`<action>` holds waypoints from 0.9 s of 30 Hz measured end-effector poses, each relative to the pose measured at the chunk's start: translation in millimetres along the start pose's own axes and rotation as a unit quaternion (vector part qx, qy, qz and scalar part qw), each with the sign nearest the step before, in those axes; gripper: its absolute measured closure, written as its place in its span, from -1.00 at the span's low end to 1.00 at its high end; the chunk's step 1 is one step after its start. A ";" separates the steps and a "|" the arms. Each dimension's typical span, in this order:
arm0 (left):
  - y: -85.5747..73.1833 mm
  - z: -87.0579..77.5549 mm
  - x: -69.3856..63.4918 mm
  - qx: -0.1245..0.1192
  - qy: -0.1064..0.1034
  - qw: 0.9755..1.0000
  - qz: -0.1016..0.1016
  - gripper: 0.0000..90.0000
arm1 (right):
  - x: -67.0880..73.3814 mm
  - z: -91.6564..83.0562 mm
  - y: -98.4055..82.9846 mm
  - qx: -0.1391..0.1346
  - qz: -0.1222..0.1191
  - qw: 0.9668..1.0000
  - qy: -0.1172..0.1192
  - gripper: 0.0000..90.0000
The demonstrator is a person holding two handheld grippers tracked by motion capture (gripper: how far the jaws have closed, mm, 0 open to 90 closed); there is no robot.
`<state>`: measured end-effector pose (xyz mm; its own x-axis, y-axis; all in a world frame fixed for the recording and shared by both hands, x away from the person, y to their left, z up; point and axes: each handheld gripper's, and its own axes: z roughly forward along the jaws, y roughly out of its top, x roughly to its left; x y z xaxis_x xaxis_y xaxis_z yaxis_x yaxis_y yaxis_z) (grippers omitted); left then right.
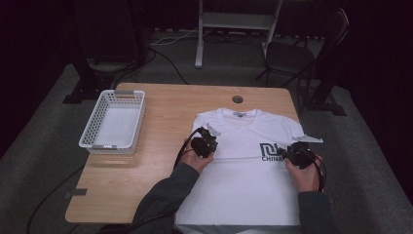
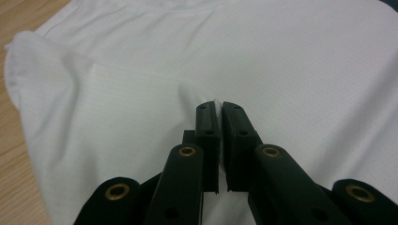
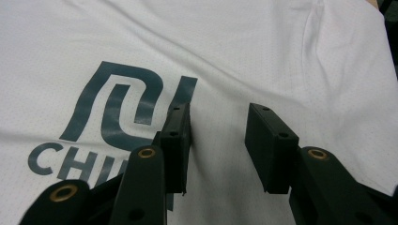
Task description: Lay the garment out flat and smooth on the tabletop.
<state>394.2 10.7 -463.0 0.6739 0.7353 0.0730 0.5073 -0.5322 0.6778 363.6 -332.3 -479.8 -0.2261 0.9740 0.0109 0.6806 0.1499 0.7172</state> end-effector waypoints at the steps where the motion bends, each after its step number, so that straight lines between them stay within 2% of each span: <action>1: -1.3 -1.1 1.5 0.000 0.001 1.000 -0.001 0.93 | 0.0 0.0 -0.1 0.000 0.000 1.000 0.000 0.34; 5: -4.8 -4.4 5.9 -0.003 0.003 1.000 -0.005 0.93 | 0.0 0.0 -0.2 -0.001 0.000 1.000 0.000 0.34; 7: -8.4 -9.1 12.9 -0.006 0.008 1.000 -0.011 0.93 | -0.1 0.0 -0.3 -0.001 0.000 1.000 0.000 0.34; 15: -13.6 -18.2 27.2 -0.016 0.019 0.999 -0.031 0.93 | 0.0 -0.1 -0.5 -0.001 0.000 1.000 0.000 0.34; 27: -25.3 -29.7 52.5 -0.019 0.039 0.998 -0.054 0.93 | -0.3 0.0 -0.3 -0.001 -0.002 1.000 0.000 0.34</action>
<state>400.8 75.2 -454.6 0.5720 0.8184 0.0548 0.5521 -0.4336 0.7122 363.5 -332.6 -480.0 -0.2288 0.9734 0.0094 0.6786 0.1526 0.7185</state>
